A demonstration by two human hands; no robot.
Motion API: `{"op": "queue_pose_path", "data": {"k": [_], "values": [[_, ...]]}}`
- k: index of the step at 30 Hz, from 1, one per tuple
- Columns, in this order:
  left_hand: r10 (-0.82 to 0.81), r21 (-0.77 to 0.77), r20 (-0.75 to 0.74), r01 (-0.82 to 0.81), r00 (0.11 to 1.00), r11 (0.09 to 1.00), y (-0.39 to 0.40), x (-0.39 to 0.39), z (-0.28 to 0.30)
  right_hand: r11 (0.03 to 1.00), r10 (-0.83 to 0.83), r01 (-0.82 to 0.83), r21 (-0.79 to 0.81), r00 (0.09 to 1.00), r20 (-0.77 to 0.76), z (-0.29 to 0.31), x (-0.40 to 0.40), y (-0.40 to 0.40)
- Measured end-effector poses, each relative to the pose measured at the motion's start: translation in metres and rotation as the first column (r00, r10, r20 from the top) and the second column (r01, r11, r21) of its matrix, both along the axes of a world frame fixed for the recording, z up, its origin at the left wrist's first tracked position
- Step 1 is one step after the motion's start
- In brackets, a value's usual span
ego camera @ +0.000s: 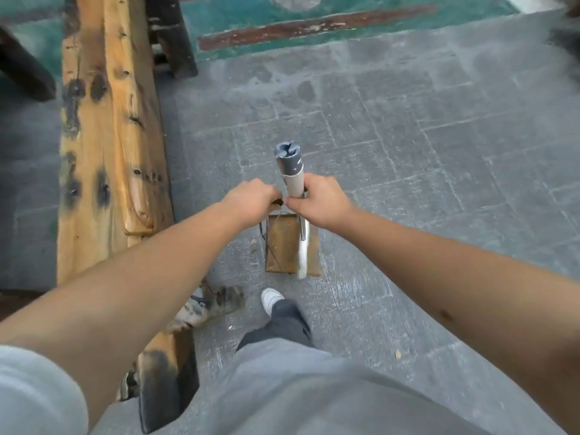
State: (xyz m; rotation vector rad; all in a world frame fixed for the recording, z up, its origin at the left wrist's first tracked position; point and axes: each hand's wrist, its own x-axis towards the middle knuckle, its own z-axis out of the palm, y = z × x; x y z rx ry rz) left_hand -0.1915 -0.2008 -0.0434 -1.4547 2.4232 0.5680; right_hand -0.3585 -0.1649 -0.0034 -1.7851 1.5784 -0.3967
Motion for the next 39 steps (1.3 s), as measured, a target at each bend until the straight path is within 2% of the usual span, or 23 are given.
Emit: {"op": "queue_pose_path", "data": {"k": [4, 8, 12, 15, 18, 21, 22, 26, 27, 31, 33, 35, 37, 39], "values": [[0.066, 0.085, -0.005, -0.065, 0.998, 0.994, -0.042, 0.028, -0.048, 0.992, 0.109, -0.106, 0.076, 0.993, -0.038, -0.038, 0.023, -0.069], [0.176, 0.127, -0.086, -0.165, 0.981, 0.978, -0.062, 0.061, -0.082, 0.970, 0.212, -0.202, 0.138, 0.976, -0.058, -0.068, 0.051, -0.127], [0.285, 0.202, -0.100, -0.261, 0.953, 0.944, -0.078, 0.088, -0.114, 0.906, 0.400, -0.377, 0.193, 0.911, -0.097, -0.095, 0.081, -0.177], [0.395, 0.288, -0.035, -0.369, 0.918, 0.884, -0.080, 0.101, -0.135, 0.842, 0.523, -0.494, 0.217, 0.845, -0.107, -0.118, 0.103, -0.202], [0.561, 0.335, 0.027, -0.536, 0.828, 0.775, -0.068, 0.106, -0.152, 0.763, 0.628, -0.593, 0.256, 0.775, -0.074, -0.139, 0.121, -0.212], [0.742, 0.302, 0.010, -0.710, 0.670, 0.636, -0.058, 0.114, -0.159, 0.689, 0.709, -0.679, 0.255, 0.704, -0.039, -0.156, 0.136, -0.210], [0.803, 0.292, 0.021, -0.772, 0.596, 0.565, -0.051, 0.118, -0.161, 0.644, 0.753, -0.722, 0.253, 0.656, -0.048, -0.161, 0.142, -0.207], [0.977, 0.300, 0.048, -0.936, 0.210, 0.186, -0.008, 0.123, -0.170, 0.487, 0.872, -0.849, 0.204, 0.487, -0.058, -0.175, 0.163, -0.190], [0.989, 0.321, 0.030, -0.939, 0.141, 0.124, 0.004, 0.120, -0.169, 0.451, 0.892, -0.872, 0.193, 0.450, -0.052, -0.177, 0.168, -0.184], [0.984, 0.305, -0.143, -0.951, -0.107, -0.059, 0.049, 0.100, -0.144, 0.363, 0.932, -0.907, 0.214, 0.355, -0.074, -0.180, 0.184, -0.155], [0.901, 0.272, -0.297, -0.932, -0.318, -0.239, 0.066, 0.088, -0.122, 0.318, 0.947, -0.924, 0.213, 0.300, -0.111, -0.184, 0.189, -0.141], [0.716, 0.285, -0.496, -0.871, -0.491, -0.400, 0.079, 0.076, -0.098, 0.273, 0.958, -0.942, 0.198, 0.248, -0.141, -0.186, 0.194, -0.130], [0.554, 0.276, -0.658, -0.848, -0.510, -0.453, 0.084, 0.066, -0.072, 0.231, 0.968, -0.950, 0.208, 0.203, -0.146, -0.188, 0.201, -0.122], [0.516, 0.227, -0.726, -0.867, -0.455, -0.444, 0.092, 0.056, -0.050, 0.153, 0.982, -0.961, 0.229, 0.121, -0.147, -0.187, 0.210, -0.107]]}}
